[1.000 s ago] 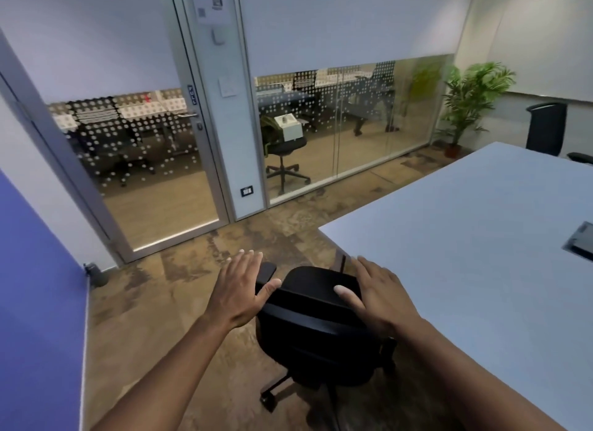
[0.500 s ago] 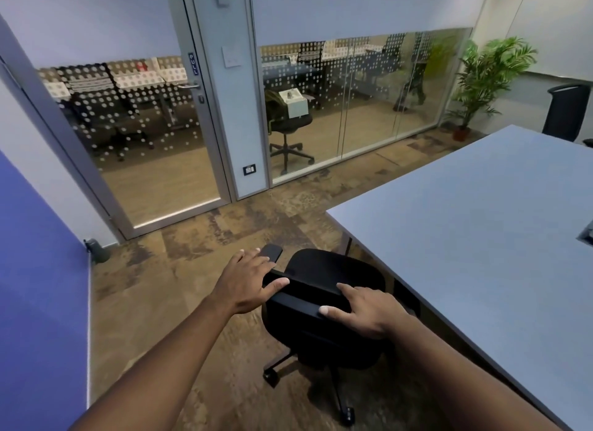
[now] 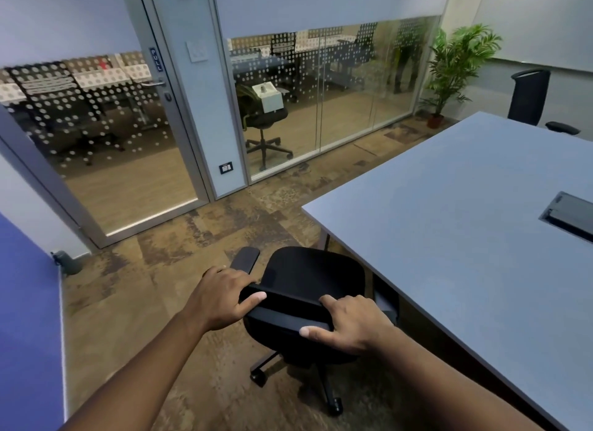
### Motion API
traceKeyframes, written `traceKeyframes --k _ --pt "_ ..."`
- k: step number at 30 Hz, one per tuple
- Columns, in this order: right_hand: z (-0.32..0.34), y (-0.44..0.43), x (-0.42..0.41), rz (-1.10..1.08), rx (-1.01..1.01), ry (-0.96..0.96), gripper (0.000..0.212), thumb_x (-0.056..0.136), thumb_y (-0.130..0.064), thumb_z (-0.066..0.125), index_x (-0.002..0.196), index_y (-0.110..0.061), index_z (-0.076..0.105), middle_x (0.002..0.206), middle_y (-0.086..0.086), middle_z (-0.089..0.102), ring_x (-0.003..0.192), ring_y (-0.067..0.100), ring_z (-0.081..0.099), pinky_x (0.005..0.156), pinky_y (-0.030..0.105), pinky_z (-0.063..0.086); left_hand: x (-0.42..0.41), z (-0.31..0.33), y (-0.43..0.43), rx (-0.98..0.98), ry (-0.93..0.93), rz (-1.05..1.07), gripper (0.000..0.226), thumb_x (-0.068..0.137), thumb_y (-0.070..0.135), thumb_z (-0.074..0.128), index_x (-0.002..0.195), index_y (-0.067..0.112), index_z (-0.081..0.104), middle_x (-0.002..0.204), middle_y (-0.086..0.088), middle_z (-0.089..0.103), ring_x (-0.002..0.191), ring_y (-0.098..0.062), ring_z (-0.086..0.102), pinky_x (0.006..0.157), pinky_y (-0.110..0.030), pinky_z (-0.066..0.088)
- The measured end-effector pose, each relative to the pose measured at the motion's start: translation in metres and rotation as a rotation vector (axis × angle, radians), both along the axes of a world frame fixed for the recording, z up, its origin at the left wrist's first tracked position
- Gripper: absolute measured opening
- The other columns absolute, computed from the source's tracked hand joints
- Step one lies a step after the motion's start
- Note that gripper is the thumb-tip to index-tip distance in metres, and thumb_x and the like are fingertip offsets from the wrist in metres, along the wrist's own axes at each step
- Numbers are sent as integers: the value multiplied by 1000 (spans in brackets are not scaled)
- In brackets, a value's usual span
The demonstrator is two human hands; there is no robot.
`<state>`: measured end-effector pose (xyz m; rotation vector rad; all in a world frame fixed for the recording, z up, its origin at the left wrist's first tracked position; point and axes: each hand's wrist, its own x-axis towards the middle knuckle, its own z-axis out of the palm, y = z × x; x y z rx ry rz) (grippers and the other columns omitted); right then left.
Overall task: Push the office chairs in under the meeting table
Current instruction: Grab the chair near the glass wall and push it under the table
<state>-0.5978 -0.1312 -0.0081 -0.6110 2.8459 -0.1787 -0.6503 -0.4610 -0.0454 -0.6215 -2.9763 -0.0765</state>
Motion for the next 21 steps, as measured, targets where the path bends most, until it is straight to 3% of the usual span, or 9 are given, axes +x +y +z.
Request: traceKeyframes --k 6,16,21 --pt "1 13 16 7 -5 39 96 78 -108 17 108 -23 52 78 -2 60 70 23 61 68 44 55 7 3 12 -1 -15 -62 79 101 82 16 125 33 73 113 13 77 102 -14 69 93 -39 46" --pt "-8 41 54 -45 -56 38 90 80 -108 16 105 -27 48 80 -4 60 70 18 60 69 43 57 23 5 42 22 -21 -150 70 103 78 28 124 29 74 116 12 77 107 -14 70 100 -41 50" --pt "-13 55 74 -102 -60 36 102 77 -109 14 121 -25 53 94 -2 66 81 22 65 74 43 57 24 5 60 32 -6 -218 60 104 72 37 126 31 73 119 15 77 109 -12 70 99 -41 50"
